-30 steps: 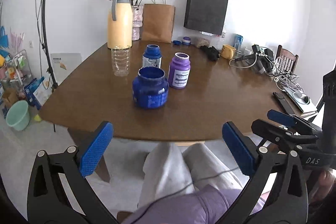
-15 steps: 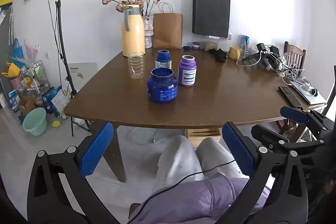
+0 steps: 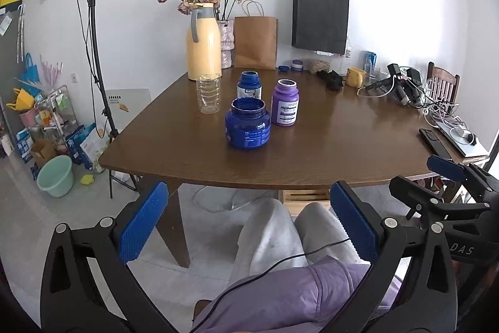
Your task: Flip cup upright
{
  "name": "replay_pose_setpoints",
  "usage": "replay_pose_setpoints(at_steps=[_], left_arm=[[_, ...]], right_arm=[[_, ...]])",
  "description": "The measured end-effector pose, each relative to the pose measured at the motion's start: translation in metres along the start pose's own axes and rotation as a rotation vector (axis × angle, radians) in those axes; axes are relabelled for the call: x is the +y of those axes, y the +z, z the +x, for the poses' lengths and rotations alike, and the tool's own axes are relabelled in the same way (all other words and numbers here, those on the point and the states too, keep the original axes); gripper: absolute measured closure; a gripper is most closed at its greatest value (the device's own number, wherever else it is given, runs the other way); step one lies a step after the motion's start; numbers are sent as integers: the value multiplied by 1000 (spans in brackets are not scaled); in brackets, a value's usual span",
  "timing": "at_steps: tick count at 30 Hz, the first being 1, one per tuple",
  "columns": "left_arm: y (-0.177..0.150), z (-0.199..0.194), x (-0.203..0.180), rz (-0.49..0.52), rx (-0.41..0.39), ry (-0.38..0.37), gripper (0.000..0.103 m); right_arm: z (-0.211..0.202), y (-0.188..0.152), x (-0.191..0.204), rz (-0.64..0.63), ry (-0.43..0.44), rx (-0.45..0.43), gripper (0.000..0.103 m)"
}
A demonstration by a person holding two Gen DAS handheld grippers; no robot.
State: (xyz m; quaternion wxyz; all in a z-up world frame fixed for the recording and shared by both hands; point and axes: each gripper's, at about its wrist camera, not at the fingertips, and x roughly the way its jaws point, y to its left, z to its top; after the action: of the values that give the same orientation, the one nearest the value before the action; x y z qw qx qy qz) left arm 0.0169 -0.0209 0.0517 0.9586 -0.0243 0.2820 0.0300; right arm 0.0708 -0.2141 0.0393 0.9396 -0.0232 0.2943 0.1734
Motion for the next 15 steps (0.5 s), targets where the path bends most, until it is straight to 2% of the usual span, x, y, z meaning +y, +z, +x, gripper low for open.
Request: replay_pose_setpoints(at_steps=[15], left_arm=[[-1, -1, 0, 7, -2, 7, 0]], right_arm=[[2, -2, -4, 13, -6, -3, 9]])
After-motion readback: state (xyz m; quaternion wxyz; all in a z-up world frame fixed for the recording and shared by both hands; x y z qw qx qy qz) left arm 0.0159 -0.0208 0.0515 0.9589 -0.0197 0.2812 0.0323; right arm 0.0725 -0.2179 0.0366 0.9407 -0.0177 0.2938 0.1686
